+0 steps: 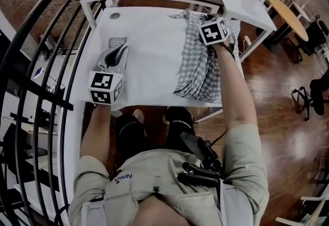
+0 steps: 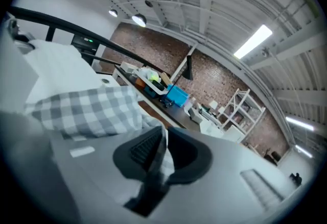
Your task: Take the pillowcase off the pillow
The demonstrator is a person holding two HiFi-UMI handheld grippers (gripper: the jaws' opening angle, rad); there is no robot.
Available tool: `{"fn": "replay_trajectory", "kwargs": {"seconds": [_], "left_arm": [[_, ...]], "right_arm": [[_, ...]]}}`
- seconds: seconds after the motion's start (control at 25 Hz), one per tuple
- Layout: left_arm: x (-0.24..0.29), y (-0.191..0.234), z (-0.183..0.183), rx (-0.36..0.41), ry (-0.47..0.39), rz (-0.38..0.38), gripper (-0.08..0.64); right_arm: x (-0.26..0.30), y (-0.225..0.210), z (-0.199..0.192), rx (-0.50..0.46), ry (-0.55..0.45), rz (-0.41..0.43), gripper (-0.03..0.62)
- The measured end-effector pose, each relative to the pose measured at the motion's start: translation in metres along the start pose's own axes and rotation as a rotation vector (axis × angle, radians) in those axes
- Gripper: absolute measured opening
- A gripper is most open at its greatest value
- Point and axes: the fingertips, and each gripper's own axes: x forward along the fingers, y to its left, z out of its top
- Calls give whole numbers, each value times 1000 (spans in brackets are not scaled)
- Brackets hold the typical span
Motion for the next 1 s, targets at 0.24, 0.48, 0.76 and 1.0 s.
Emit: {"fn": "replay_trajectory", "kwargs": {"seconds": [0.24,0.48,0.76,1.0], "left_arm": [[-2,-13,21,108,-13,-23,133],[-53,-104,59,232,-114,-165,190],[-54,-178,-16,333,65,-295,255],[-27,-175,-55,396,157,-254,226]], "right_arm": [[-55,4,10,191,-151,65,114],[-169,35,-9,305,-339,98,120],[-233,122,-73,408,-297,177,120],[-218,190,-106,405,-171,300,120]]}}
